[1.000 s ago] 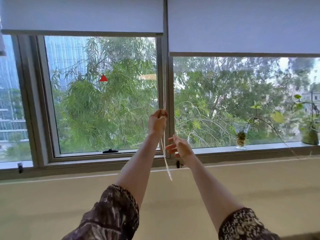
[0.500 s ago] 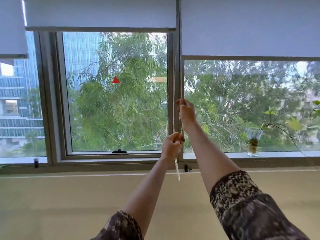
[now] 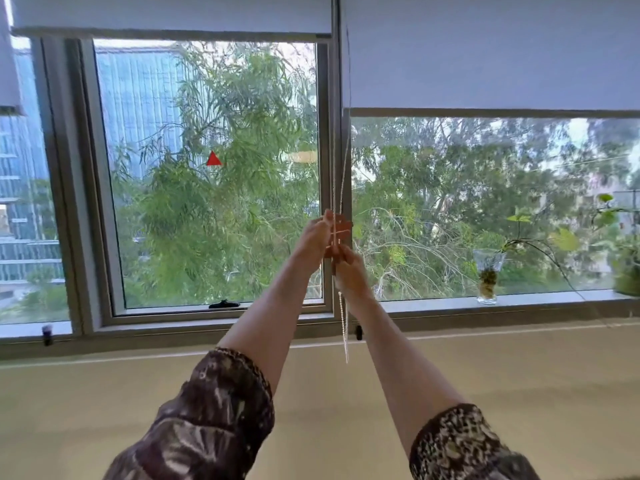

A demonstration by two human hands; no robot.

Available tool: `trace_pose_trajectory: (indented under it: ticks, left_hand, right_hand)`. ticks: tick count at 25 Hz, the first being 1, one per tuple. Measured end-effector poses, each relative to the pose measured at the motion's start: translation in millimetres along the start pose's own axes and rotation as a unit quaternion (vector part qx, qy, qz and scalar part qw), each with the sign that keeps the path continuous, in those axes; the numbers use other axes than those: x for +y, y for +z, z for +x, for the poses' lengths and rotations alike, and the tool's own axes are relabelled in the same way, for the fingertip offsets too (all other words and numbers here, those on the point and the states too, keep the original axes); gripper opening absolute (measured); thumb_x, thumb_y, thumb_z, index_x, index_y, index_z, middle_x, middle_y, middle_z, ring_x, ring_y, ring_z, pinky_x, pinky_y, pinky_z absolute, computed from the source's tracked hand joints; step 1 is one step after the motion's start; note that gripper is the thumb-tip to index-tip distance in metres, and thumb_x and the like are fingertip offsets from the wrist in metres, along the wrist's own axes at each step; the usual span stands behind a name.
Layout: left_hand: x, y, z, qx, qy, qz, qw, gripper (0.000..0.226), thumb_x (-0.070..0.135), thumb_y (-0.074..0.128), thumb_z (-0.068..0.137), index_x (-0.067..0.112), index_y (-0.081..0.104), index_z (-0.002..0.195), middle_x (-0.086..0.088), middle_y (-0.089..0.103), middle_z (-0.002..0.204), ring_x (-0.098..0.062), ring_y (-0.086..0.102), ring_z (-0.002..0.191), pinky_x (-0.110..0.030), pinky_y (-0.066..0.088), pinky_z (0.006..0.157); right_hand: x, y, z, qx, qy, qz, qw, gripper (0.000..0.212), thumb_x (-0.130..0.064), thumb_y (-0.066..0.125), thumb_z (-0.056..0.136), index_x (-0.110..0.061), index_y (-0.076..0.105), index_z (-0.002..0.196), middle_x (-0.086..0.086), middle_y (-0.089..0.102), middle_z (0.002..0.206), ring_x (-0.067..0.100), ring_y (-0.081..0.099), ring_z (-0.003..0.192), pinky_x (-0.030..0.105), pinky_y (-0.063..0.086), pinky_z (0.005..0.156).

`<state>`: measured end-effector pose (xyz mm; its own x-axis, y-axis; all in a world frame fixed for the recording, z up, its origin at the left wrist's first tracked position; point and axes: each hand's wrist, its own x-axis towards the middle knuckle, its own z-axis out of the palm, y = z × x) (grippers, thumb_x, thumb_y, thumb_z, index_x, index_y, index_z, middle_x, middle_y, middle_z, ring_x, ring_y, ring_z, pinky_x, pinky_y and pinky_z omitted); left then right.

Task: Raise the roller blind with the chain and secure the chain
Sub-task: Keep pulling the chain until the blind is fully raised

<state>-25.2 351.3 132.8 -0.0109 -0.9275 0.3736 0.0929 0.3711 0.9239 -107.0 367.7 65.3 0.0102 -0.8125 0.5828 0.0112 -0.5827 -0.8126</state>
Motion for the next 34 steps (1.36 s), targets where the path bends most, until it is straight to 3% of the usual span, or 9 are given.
trace_pose_trajectory:
  ticks: [3,6,11,16,20,24,27,30,34]
  left_hand:
    - [13,17,4,-0.004,0.009,-0.022,1.0,0.033,0.028,0.034,0.102,0.008,0.059,0.11,-0.002,0.071,0.087,-0.018,0.067,0.081,-0.034,0.051,0.071]
    - [17,20,4,0.052,0.015,-0.031,0.998,0.032,0.02,0.035,0.102,0.003,0.058,0.116,-0.004,0.065,0.084,-0.016,0.061,0.071,-0.032,0.051,0.067]
    - [9,8,-10,0.056,0.037,0.031,0.997,0.038,-0.012,0.031,0.086,0.014,0.056,0.074,-0.002,0.049,0.063,-0.012,0.044,0.051,-0.026,0.041,0.048]
    - [-7,-16,-26,0.064,0.032,0.047,0.996,0.038,-0.017,0.03,0.082,0.011,0.054,0.072,-0.002,0.047,0.06,-0.009,0.04,0.047,-0.016,0.034,0.037]
    - [-17,-12,-54,0.074,0.031,0.042,0.996,0.035,-0.017,0.035,0.085,0.008,0.057,0.075,-0.002,0.052,0.061,-0.009,0.046,0.047,-0.018,0.038,0.04]
    - [-46,2,-81,0.063,0.029,0.065,0.996,0.039,-0.019,0.029,0.079,0.011,0.054,0.07,-0.001,0.046,0.056,-0.011,0.038,0.043,-0.022,0.029,0.042]
    - [-54,5,-96,0.037,0.034,0.061,0.997,0.044,-0.023,0.026,0.076,0.01,0.054,0.069,-0.006,0.045,0.057,-0.01,0.04,0.04,-0.021,0.031,0.04]
    - [-44,-6,-96,-0.014,0.014,0.066,0.998,0.035,-0.01,0.034,0.093,0.008,0.061,0.08,-0.005,0.06,0.064,-0.012,0.055,0.048,-0.02,0.045,0.045]
    - [-24,-33,-80,-0.03,-0.012,0.101,0.994,0.035,0.026,0.037,0.101,0.02,0.069,0.092,0.007,0.075,0.084,-0.013,0.068,0.081,-0.029,0.047,0.073]
  right_hand:
    - [17,3,-21,-0.005,0.01,-0.018,1.0,0.031,-0.007,0.04,0.098,-0.017,0.059,0.076,-0.004,0.043,0.056,0.004,0.035,0.045,0.02,0.026,0.045]
    - [29,1,-37,-0.027,0.012,-0.011,1.0,0.031,-0.003,0.036,0.097,-0.013,0.057,0.076,0.008,0.038,0.058,0.015,0.031,0.05,0.028,0.022,0.047]
    - [41,-12,-44,-0.063,0.038,-0.051,0.996,0.029,-0.012,0.038,0.1,-0.004,0.06,0.083,0.011,0.043,0.058,0.019,0.037,0.051,0.024,0.027,0.046]
    - [35,-23,-42,-0.086,0.128,0.006,0.988,0.04,-0.035,0.036,0.102,-0.007,0.064,0.103,0.018,0.066,0.083,0.021,0.06,0.067,0.028,0.048,0.061]
    - [-12,-14,-5,-0.045,0.085,0.025,0.995,0.046,-0.037,0.034,0.102,0.0,0.061,0.104,0.014,0.067,0.088,0.023,0.062,0.075,0.032,0.048,0.066]
    - [-68,2,34,-0.003,0.016,0.019,1.0,0.037,-0.033,0.036,0.102,-0.003,0.059,0.103,0.004,0.064,0.074,0.009,0.062,0.053,0.02,0.049,0.05]
    - [-91,12,47,0.036,-0.005,0.063,0.997,0.029,-0.021,0.036,0.102,-0.004,0.057,0.113,0.001,0.056,0.073,0.009,0.051,0.054,0.019,0.041,0.046]
    - [-98,22,44,0.082,-0.046,0.06,0.994,0.025,-0.016,0.037,0.101,-0.011,0.062,0.1,-0.003,0.05,0.069,0.005,0.04,0.054,0.013,0.031,0.04]
    - [-100,25,38,0.06,-0.081,0.072,0.992,0.026,-0.011,0.038,0.1,-0.014,0.06,0.087,-0.004,0.048,0.062,-0.002,0.036,0.042,0.011,0.028,0.038]
